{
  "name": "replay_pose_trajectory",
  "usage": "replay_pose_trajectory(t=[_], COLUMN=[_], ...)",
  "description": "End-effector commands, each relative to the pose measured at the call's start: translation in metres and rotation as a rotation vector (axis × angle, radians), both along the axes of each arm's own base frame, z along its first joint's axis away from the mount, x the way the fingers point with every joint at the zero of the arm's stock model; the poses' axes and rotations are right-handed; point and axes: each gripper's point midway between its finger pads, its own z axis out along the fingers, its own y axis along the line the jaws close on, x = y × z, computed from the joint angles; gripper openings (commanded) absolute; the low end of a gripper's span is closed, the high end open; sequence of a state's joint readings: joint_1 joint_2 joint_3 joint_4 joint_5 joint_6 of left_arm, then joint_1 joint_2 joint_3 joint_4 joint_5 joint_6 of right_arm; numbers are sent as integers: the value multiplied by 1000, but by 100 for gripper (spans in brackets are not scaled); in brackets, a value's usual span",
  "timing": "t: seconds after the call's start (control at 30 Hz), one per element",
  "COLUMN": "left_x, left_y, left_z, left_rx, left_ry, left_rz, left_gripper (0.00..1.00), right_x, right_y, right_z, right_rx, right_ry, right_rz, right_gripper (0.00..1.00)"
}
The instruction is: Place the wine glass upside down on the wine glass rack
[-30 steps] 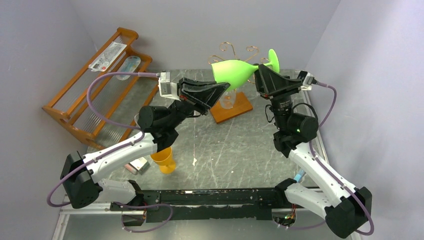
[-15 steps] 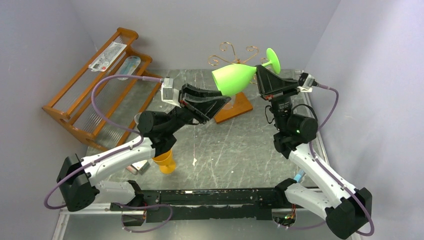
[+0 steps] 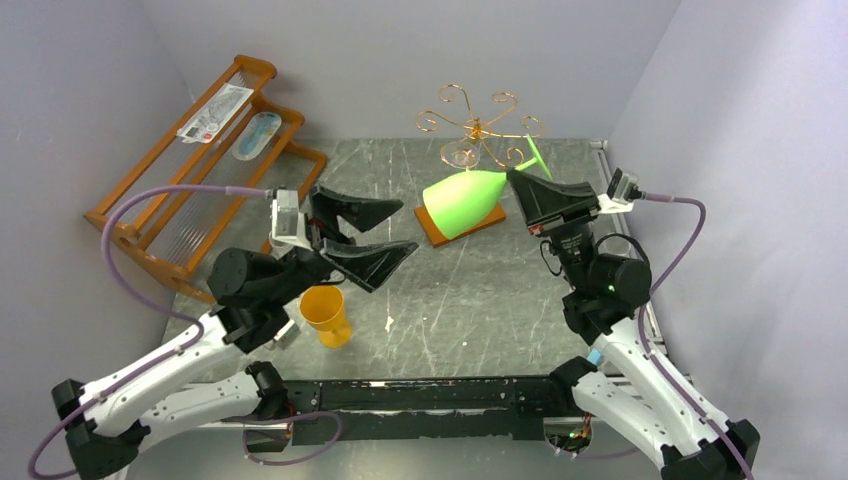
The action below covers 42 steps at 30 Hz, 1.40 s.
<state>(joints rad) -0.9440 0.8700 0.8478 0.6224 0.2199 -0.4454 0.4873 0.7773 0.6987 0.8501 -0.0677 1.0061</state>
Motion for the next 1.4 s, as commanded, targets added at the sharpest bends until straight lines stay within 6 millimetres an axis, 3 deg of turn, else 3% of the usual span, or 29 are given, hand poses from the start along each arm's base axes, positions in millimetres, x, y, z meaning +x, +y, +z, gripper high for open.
replay_pose_trajectory(t=[0.0, 0.1, 0.2, 0.33, 0.53, 0.8, 0.97, 1.03, 1.17, 1.3, 1.37], left_x=[16, 13, 8, 2, 2, 2, 20, 31, 38, 38, 42], left_y=[14, 23, 18, -7, -42, -68, -78, -79, -79, -85, -88], left_z=[-56, -55, -49, -27, -35, -51, -65, -80, -87, -88, -97], left_rx=[186, 187, 208, 223, 247, 221, 212, 216, 193, 192, 212], left_ry=[111, 159, 230, 351, 496, 680, 825, 910, 948, 970, 1011], left_rz=[135, 139, 92, -47, -186, -314, -321, -315, -338, -376, -377], left_gripper=[92, 95, 96, 96, 96, 97, 96, 93, 91, 80, 75], right_x=[-4, 0, 14, 8, 8, -3, -4, -6, -8, -10, -8], right_y=[21, 37, 38, 40, 41, 34, 40, 40, 41, 46, 46], right_z=[-42, -72, -103, -122, -149, -156, -164, -163, -161, -165, -167], right_rx=[-293, -505, -629, -741, -895, -896, -922, -915, -922, -936, -952], right_ry=[-57, -72, -22, -91, -130, -276, -298, -310, -330, -340, -330], right_rz=[-38, -26, -65, -77, -88, -184, -176, -178, -181, -163, -166], right_gripper=[0, 0, 0, 0, 0, 0, 0, 0, 0, 0, 0])
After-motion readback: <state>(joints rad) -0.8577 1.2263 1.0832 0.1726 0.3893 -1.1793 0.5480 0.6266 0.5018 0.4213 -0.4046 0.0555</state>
